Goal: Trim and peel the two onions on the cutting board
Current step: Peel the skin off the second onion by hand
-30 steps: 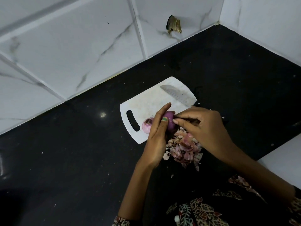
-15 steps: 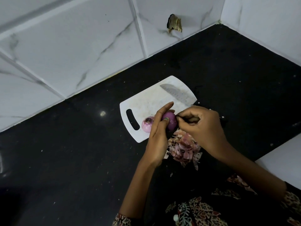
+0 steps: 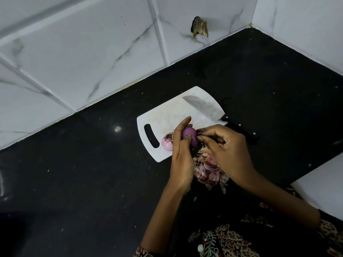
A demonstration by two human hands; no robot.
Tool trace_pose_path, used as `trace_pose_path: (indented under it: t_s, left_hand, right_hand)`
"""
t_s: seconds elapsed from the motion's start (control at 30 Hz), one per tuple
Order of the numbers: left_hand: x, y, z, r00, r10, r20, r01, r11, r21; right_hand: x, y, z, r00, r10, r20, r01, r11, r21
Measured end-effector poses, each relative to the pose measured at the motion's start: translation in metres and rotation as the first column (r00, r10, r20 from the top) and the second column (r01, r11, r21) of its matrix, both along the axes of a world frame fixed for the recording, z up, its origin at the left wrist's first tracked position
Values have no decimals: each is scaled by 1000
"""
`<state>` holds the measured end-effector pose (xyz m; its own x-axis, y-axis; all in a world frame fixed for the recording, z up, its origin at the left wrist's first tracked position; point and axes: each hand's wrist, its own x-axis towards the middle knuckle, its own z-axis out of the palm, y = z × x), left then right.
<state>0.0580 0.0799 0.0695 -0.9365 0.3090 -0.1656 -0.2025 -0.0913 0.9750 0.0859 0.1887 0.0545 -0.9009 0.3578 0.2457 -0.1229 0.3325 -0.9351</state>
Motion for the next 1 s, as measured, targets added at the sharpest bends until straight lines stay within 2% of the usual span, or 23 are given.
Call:
trace_pose_path:
  t_s: [0.3,0.5,0.67,0.73,0.83,1.0]
  left_hand:
    - [6,12,1,998,66,-11,-65,997,52]
    - [7,15,1,992,119,29,-121,990,73]
    - [7,17,-1,979,183,85,-193,972,132]
    - [6,16,-3,977,196,85,-206,968,141]
    - [5,12,-4,975,194,108,-211,960,181]
    - [2,10,-2,971,166,171,-213,927,309]
  right_hand:
    - [-1,-8,-1,993,-76,-91,97,961,257]
    - [-2,-14,-4,992,-102,-74,118,955,272]
    - [-1,-12,-1,989,-140,46,132,981,142]
    - [-1,-11,1,989,-110,95,108,994,32]
    - [-1,-7,9,991,-53,120,78,972,-221]
    - [2,-4,16,990,57,130,-9,940,-342]
